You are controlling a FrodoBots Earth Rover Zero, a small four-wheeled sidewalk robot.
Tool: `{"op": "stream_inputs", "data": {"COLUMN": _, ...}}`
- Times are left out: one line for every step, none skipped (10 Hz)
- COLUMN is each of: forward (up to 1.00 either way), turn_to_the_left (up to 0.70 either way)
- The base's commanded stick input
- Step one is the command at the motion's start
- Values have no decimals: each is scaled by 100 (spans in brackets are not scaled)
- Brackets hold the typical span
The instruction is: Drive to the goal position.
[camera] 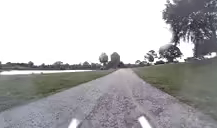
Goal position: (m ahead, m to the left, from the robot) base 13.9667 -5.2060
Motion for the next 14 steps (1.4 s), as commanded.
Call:
{"op": "stream_inputs", "data": {"forward": 70, "turn_to_the_left": 0}}
{"op": "stream_inputs", "data": {"forward": 70, "turn_to_the_left": -4}}
{"op": "stream_inputs", "data": {"forward": 70, "turn_to_the_left": -10}}
{"op": "stream_inputs", "data": {"forward": 70, "turn_to_the_left": -16}}
{"op": "stream_inputs", "data": {"forward": 70, "turn_to_the_left": -27}}
{"op": "stream_inputs", "data": {"forward": 70, "turn_to_the_left": -33}}
{"op": "stream_inputs", "data": {"forward": 70, "turn_to_the_left": -33}}
{"op": "stream_inputs", "data": {"forward": 70, "turn_to_the_left": -25}}
{"op": "stream_inputs", "data": {"forward": 70, "turn_to_the_left": -16}}
{"op": "stream_inputs", "data": {"forward": 70, "turn_to_the_left": -6}}
{"op": "stream_inputs", "data": {"forward": 70, "turn_to_the_left": 0}}
{"op": "stream_inputs", "data": {"forward": 70, "turn_to_the_left": 0}}
{"op": "stream_inputs", "data": {"forward": 70, "turn_to_the_left": 0}}
{"op": "stream_inputs", "data": {"forward": 70, "turn_to_the_left": 0}}
